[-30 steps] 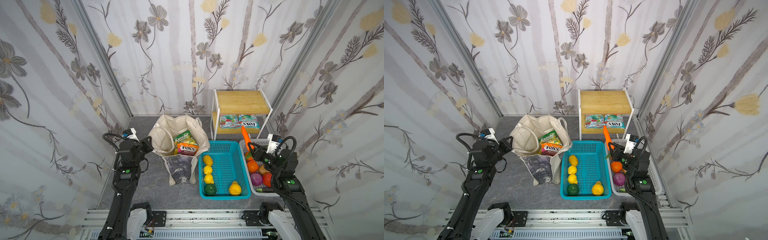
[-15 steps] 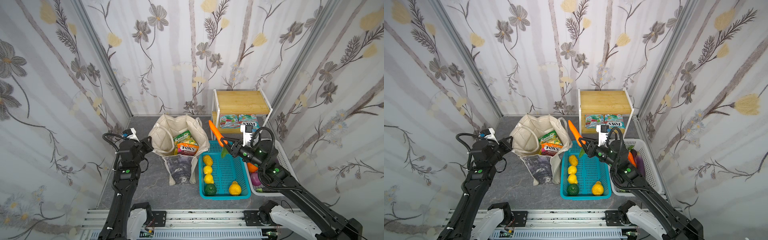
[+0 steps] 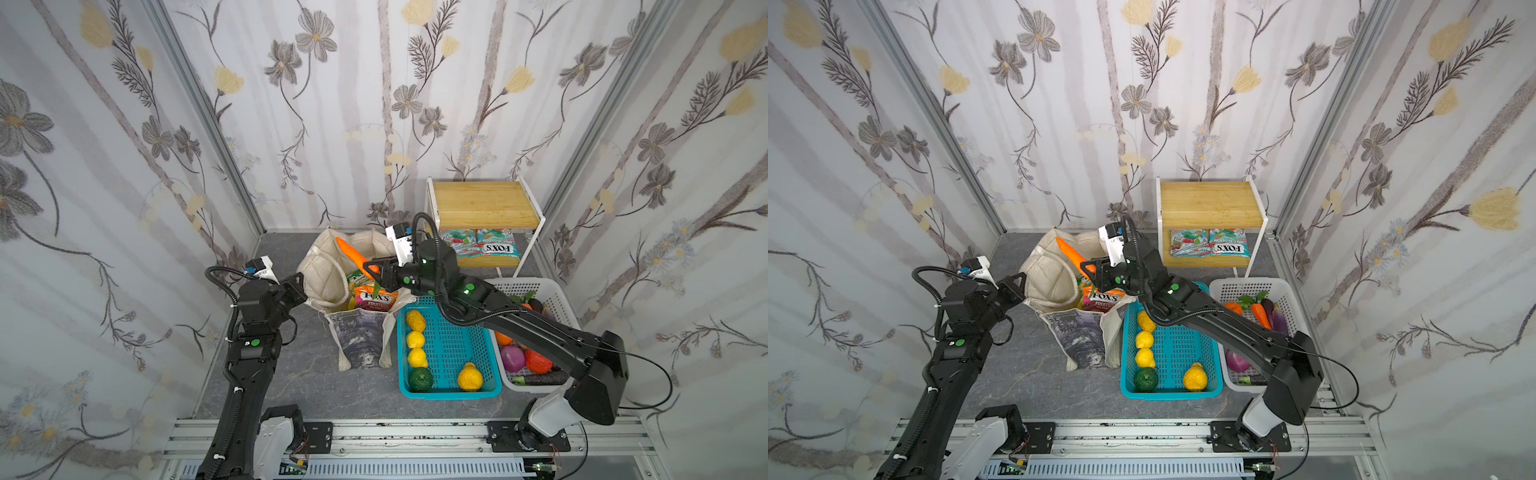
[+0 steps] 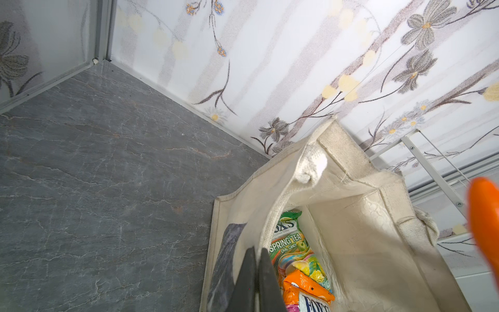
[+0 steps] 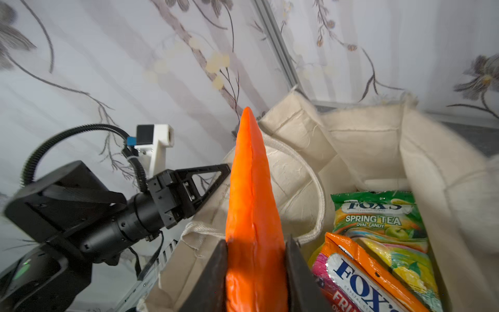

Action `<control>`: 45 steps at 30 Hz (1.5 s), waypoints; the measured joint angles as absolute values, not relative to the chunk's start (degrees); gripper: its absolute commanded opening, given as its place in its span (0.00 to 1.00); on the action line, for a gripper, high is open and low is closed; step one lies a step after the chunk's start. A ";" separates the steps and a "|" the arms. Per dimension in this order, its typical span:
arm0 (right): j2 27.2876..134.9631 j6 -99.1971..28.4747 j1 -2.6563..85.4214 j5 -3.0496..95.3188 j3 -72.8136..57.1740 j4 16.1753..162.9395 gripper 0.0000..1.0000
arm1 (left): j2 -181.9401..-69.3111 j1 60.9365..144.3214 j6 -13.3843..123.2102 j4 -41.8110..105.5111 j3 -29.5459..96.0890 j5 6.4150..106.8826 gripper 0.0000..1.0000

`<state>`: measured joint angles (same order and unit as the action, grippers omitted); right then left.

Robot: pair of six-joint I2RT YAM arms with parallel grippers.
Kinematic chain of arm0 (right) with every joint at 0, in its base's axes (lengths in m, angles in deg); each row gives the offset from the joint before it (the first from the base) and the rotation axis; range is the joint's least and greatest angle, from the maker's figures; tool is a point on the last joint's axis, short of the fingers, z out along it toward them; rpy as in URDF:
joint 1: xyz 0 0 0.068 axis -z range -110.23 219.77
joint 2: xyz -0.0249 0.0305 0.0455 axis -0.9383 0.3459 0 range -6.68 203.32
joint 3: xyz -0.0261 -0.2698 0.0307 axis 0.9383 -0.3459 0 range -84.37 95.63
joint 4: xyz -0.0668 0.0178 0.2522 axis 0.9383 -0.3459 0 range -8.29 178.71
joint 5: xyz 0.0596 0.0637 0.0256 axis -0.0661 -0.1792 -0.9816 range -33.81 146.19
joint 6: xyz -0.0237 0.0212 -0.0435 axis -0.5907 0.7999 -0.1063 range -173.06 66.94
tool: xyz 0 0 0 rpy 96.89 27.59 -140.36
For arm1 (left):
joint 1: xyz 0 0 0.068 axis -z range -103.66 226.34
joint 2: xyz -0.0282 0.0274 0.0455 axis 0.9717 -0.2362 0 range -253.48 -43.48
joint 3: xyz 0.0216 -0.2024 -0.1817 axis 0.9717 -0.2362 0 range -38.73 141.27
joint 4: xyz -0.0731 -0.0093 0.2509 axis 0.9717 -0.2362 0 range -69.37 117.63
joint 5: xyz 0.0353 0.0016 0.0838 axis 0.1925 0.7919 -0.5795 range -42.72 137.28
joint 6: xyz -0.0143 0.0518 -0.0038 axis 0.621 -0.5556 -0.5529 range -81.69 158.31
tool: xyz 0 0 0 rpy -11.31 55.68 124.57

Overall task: Place the food into the grocery bag and tie it
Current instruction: 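Carry the orange carrot with the right gripper into the tote bag, then open the right gripper to release the carrot inside the bag, then move the right gripper back over the white vegetable basket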

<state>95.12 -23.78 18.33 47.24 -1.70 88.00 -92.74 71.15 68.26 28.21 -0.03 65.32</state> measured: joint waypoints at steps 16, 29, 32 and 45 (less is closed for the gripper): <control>117.29 -25.55 17.32 66.54 15.35 69.88 0.26 | -92.85 71.24 68.13 28.21 -0.03 65.32 0.00; 121.70 -26.12 16.86 68.07 18.10 64.76 0.72 | -93.13 71.32 68.13 28.23 -0.03 65.32 0.00; 117.96 -26.14 16.07 68.31 16.92 64.52 0.81 | -93.13 71.45 68.06 28.23 -0.03 65.28 0.00; 96.22 -26.06 13.52 81.38 13.75 64.15 1.00 | -94.11 71.78 67.85 28.56 0.03 64.84 0.00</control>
<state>96.22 -26.06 13.52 81.38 13.75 64.15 -94.11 71.78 67.85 28.56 0.03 64.84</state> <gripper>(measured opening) 0.989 0.051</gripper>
